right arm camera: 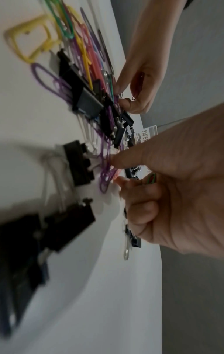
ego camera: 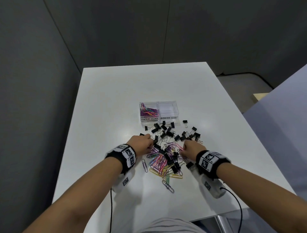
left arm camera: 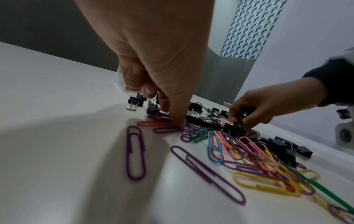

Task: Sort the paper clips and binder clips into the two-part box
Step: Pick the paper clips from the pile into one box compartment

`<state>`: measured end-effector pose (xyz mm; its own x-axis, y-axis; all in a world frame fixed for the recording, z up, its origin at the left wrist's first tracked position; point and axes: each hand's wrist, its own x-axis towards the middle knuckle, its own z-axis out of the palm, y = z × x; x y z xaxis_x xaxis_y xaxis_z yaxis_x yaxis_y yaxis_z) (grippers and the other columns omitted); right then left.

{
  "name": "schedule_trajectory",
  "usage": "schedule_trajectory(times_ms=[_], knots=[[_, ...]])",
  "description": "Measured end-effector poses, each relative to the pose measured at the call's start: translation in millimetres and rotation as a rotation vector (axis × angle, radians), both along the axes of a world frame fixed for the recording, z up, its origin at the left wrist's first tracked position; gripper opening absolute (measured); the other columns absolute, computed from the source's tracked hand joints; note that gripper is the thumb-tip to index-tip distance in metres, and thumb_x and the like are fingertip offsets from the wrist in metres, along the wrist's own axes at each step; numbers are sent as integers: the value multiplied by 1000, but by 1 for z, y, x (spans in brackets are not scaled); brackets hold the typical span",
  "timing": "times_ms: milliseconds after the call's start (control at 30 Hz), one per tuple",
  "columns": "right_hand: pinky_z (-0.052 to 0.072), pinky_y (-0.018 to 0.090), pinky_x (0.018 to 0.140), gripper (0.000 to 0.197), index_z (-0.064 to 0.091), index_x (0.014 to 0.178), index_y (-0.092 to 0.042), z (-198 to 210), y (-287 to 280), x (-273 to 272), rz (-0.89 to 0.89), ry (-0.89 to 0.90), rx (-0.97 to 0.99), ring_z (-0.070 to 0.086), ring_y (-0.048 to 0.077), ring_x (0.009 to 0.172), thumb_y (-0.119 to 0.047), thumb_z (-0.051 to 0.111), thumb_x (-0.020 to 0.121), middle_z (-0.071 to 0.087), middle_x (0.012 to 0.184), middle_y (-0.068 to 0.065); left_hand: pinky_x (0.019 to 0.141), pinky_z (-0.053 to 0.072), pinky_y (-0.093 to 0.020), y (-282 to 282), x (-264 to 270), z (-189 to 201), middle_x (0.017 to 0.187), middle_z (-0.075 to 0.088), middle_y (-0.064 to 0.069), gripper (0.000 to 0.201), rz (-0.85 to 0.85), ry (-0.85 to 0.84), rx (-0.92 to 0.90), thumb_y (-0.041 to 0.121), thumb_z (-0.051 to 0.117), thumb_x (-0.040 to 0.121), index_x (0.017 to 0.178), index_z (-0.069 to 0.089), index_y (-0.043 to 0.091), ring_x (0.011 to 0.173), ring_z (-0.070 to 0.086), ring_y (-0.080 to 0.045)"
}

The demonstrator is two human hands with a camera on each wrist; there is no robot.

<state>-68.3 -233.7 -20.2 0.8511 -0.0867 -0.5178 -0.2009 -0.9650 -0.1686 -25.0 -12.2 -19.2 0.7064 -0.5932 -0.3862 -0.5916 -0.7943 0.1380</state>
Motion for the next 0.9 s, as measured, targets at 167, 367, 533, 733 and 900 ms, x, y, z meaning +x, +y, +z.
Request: schedule_trajectory(times_ms=[167, 367, 533, 733, 900], knots=[[49, 34, 73, 19, 50, 79, -9, -2, 9, 7, 65, -30, 18, 55, 21, 76, -23, 55, 91, 68, 99, 17, 78, 46, -33, 0, -2, 1, 116, 59, -5, 23, -10, -27, -7, 26, 48, 94, 111, 57, 13, 105, 58, -24], [56, 37, 82, 27, 60, 98, -3, -3, 11, 11, 120, -31, -3, 61, 21, 82, -29, 52, 93, 63, 90, 9, 81, 48, -36, -1, -7, -4, 115, 61, -10, 27, 23, -62, 4, 20, 42, 95, 115, 55, 8, 105, 58, -28], [40, 25, 61, 24, 43, 71, -19, -4, 1, 18, 177, -31, 60, 47, 14, 67, -26, 54, 91, 45, 68, -7, 86, 46, -37, 2, -6, -7, 123, 57, -8, 29, 89, -28, -41, 14, 35, 98, 121, 53, 11, 112, 55, -26], [34, 27, 61, 29, 32, 70, -25, 4, -13, 18, 196, -54, 159, 44, 18, 73, -24, 48, 94, 45, 70, -5, 87, 45, -34, 11, -3, -5, 125, 51, -8, 30, 203, 86, -145, 9, 39, 95, 122, 51, 14, 109, 56, -27], [38, 29, 67, 6, 38, 98, -21, 4, -28, 19, 156, -41, 219, 51, 20, 76, -21, 43, 96, 57, 88, 6, 85, 43, -33, 8, -7, -1, 116, 61, -11, 30, 333, 179, -177, 2, 40, 92, 118, 53, 11, 104, 57, -28]])
